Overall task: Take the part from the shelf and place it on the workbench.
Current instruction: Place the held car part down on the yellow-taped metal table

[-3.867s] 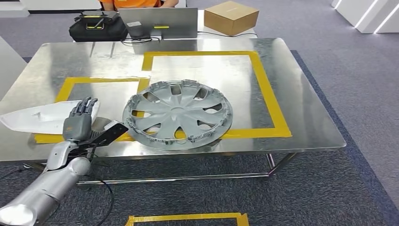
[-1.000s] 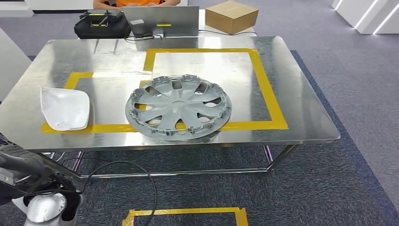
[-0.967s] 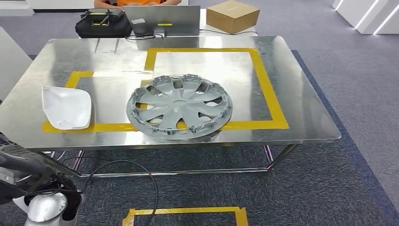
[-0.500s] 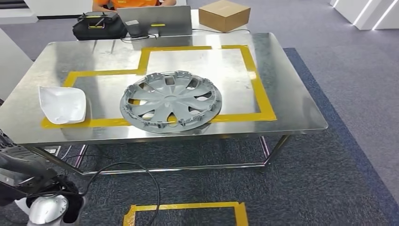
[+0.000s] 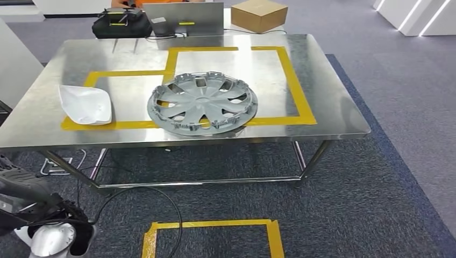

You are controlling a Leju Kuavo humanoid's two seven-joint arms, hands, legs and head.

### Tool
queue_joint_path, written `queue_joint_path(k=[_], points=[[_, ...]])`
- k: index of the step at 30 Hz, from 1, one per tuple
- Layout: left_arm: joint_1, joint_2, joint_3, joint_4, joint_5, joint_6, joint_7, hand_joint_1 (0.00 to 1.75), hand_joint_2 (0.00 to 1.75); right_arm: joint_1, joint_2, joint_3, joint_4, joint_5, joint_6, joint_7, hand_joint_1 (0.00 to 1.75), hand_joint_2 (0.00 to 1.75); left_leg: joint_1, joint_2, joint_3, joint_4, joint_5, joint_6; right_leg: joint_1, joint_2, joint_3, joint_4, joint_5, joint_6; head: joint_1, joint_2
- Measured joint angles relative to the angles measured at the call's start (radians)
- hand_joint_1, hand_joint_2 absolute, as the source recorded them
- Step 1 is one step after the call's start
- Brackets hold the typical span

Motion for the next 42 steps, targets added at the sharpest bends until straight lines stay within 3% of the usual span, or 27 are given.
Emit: queue_joint_path(k=[2,3,4,5,6,8,9,10,11,12,14,16,18,19,21,23,25,26,29,30,33,34,35,37,38,40,42], points=[[0.000,-0.001,0.000,0.001,0.001,0.000,0.000,0.00,0.00,0.000,0.000,0.000,0.000,0.000,0.000,0.001,0.00,0.00,0.002,0.002,-0.030,0.000,0.024,0.007,-0.003,0.002,-0.033,0.116,-0.110,0.010,0.005,0.000],[0.001,-0.001,0.000,0.003,0.001,0.000,0.000,0.00,0.00,0.000,0.000,0.000,0.000,0.001,0.000,0.002,0.00,0.00,0.002,0.002,-0.046,0.001,0.036,0.007,-0.004,0.002,-0.045,0.183,-0.148,0.014,0.006,0.000],[0.001,-0.001,0.000,0.004,0.001,0.000,0.000,0.00,0.00,-0.001,0.000,0.000,0.000,0.001,0.000,0.002,0.00,0.00,0.002,0.003,-0.062,0.002,0.049,0.006,-0.005,0.002,-0.047,0.234,-0.162,0.018,0.006,0.000],[0.001,-0.001,0.000,0.006,0.001,0.000,0.000,0.00,0.00,-0.001,0.000,0.000,0.000,0.001,0.000,0.002,0.00,0.00,0.002,0.004,-0.079,0.004,0.061,0.004,-0.005,0.002,-0.034,0.253,-0.149,0.020,0.006,0.000],[0.001,-0.001,0.000,0.007,0.001,0.000,0.000,0.00,0.00,-0.001,0.000,0.000,0.000,0.001,0.000,0.002,0.00,0.00,0.003,0.004,-0.095,0.007,0.071,0.001,-0.006,0.002,-0.003,0.236,-0.121,0.022,0.006,0.000],[0.001,-0.001,0.000,0.008,0.001,0.000,0.000,0.00,0.00,-0.003,-0.001,0.000,-0.001,0.001,-0.001,0.002,0.00,0.00,0.004,0.004,-0.123,0.020,0.087,-0.008,-0.009,0.002,0.104,0.116,-0.081,0.024,0.006,0.000],[0.001,-0.001,0.000,0.008,0.001,0.000,0.000,0.00,0.00,-0.005,-0.001,0.000,-0.001,0.001,-0.001,0.002,0.00,0.00,0.003,0.004,-0.134,0.028,0.094,-0.013,-0.009,0.004,0.162,0.037,-0.085,0.021,0.006,0.000],[0.001,-0.002,0.000,0.008,0.002,0.000,0.000,0.00,0.00,-0.007,-0.001,0.000,-0.001,0.001,-0.001,0.002,0.00,0.00,0.001,0.005,-0.142,0.035,0.101,-0.018,-0.009,0.005,0.199,-0.021,-0.097,0.016,0.007,0.000],[0.001,-0.002,0.000,0.008,0.002,0.000,0.000,0.00,0.00,-0.009,-0.001,0.000,-0.001,0.001,-0.001,0.002,0.00,0.00,0.000,0.005,-0.147,0.040,0.109,-0.023,-0.007,0.006,0.221,-0.059,-0.110,0.010,0.007,0.000],[0.001,-0.002,0.000,0.008,0.002,0.000,0.000,0.00,0.00,-0.009,-0.001,0.000,-0.001,0.001,0.000,0.002,0.00,0.00,0.001,0.006,-0.150,0.041,0.118,-0.028,-0.005,0.007,0.220,-0.070,-0.113,0.001,0.008,0.000],[0.003,-0.002,0.000,0.008,0.003,0.000,0.000,0.00,0.00,-0.008,-0.001,0.000,-0.001,0.001,0.000,0.004,0.00,0.00,0.005,0.004,-0.158,0.049,0.109,-0.040,-0.005,0.002,0.201,-0.066,-0.100,-0.020,0.008,0.000],[0.005,-0.001,0.000,0.008,0.004,0.000,0.000,0.00,0.00,-0.006,0.000,-0.001,-0.001,0.001,0.000,0.005,0.00,0.00,0.009,0.000,-0.177,0.112,0.027,-0.051,-0.005,-0.003,0.177,-0.067,-0.078,-0.039,0.005,0.000],[0.006,-0.001,0.000,0.009,0.004,0.000,0.000,0.00,0.00,-0.006,0.000,-0.001,-0.001,0.001,-0.001,0.005,0.00,0.00,0.010,0.000,-0.198,0.238,-0.077,-0.058,-0.002,-0.005,0.150,-0.065,-0.054,-0.047,0.004,0.000],[0.007,-0.001,0.000,0.009,0.004,0.000,0.000,0.00,0.00,-0.006,0.000,-0.001,-0.001,0.001,-0.001,0.005,0.00,0.00,0.010,0.000,-0.200,0.292,-0.098,-0.059,0.001,-0.006,0.135,-0.063,-0.042,-0.048,0.004,0.000],[0.008,-0.001,0.000,0.010,0.003,0.000,0.000,0.00,0.00,-0.007,0.000,-0.001,-0.001,0.002,-0.001,0.005,0.00,0.00,0.010,-0.001,-0.168,0.317,-0.069,-0.054,0.005,-0.008,0.103,-0.054,-0.018,-0.048,0.004,0.000],[0.007,0.000,0.000,0.010,0.003,0.000,0.000,0.00,0.00,-0.007,0.001,-0.001,-0.001,0.002,-0.001,0.005,0.00,0.00,0.006,-0.002,-0.078,0.212,-0.020,-0.038,0.009,-0.008,0.070,-0.044,0.000,-0.046,0.004,0.000],[0.006,0.000,0.000,0.010,0.002,0.000,0.000,0.00,0.00,-0.007,0.003,-0.001,-0.001,0.003,-0.001,0.005,0.00,0.00,-0.001,-0.004,0.012,0.073,-0.024,-0.020,0.011,-0.007,0.052,-0.037,0.016,-0.039,0.004,0.000],[0.005,0.000,0.000,0.010,0.002,0.000,0.000,0.00,0.00,-0.007,0.004,-0.001,-0.001,0.003,-0.001,0.005,0.00,0.00,-0.005,-0.004,0.035,0.031,-0.034,-0.015,0.010,-0.008,0.045,-0.036,0.025,-0.034,0.004,0.000],[0.004,-0.001,-0.001,0.010,0.001,0.000,0.000,0.00,0.00,-0.007,0.004,-0.001,-0.001,0.003,-0.001,0.004,0.00,0.00,-0.005,-0.001,0.026,-0.001,-0.023,-0.006,0.006,-0.008,0.030,-0.032,0.036,-0.016,0.002,0.000],[0.004,-0.001,0.000,0.010,0.002,0.000,0.000,0.00,0.00,-0.006,0.004,-0.001,-0.001,0.003,-0.001,0.005,0.00,0.00,-0.003,0.001,0.016,-0.004,-0.011,0.000,0.005,-0.005,0.021,-0.017,0.013,-0.011,0.004,0.000],[0.005,-0.002,0.000,0.010,0.002,0.000,0.000,0.00,0.00,-0.004,0.004,-0.001,-0.001,0.003,-0.001,0.005,0.00,0.00,-0.001,0.004,-0.028,-0.006,0.027,0.011,0.002,0.001,-0.022,0.132,-0.134,0.003,0.010,0.000],[0.006,-0.002,0.000,0.011,0.002,0.000,0.000,0.00,0.00,-0.004,0.004,-0.001,-0.001,0.003,-0.001,0.005,0.00,0.00,-0.001,0.005,-0.046,-0.005,0.042,0.010,0.000,0.001,-0.030,0.194,-0.160,0.007,0.011,0.000],[0.006,-0.002,0.000,0.011,0.002,0.000,0.000,0.00,0.00,-0.004,0.004,-0.001,-0.001,0.003,-0.001,0.005,0.00,0.00,-0.001,0.006,-0.064,-0.004,0.055,0.009,-0.002,0.001,-0.028,0.234,-0.158,0.011,0.010,0.000],[0.007,-0.002,0.000,0.011,0.002,0.000,0.000,0.00,0.00,-0.005,0.003,-0.002,-0.001,0.003,-0.002,0.005,0.00,0.00,0.001,0.007,-0.102,0.004,0.081,0.003,-0.007,0.001,0.022,0.225,-0.098,0.017,0.011,0.000],[0.006,-0.002,0.000,0.011,0.002,0.000,0.000,0.00,0.00,-0.005,0.003,-0.002,-0.001,0.003,-0.003,0.005,0.00,0.00,0.002,0.007,-0.118,0.011,0.090,-0.002,-0.009,0.001,0.072,0.169,-0.076,0.019,0.011,0.000],[0.006,-0.003,0.000,0.011,0.002,0.000,0.000,0.00,0.00,-0.009,0.002,-0.002,-0.002,0.004,-0.005,0.005,0.00,0.00,0.001,0.007,-0.144,0.029,0.106,-0.013,-0.011,0.002,0.186,0.015,-0.087,0.016,0.012,0.000],[0.007,-0.004,-0.001,0.011,0.002,0.000,0.000,0.00,0.00,-0.011,0.002,-0.002,-0.002,0.005,-0.008,0.006,0.00,0.00,-0.001,0.008,-0.155,0.039,0.122,-0.023,-0.008,0.004,0.234,-0.068,-0.119,0.002,0.013,0.000]])
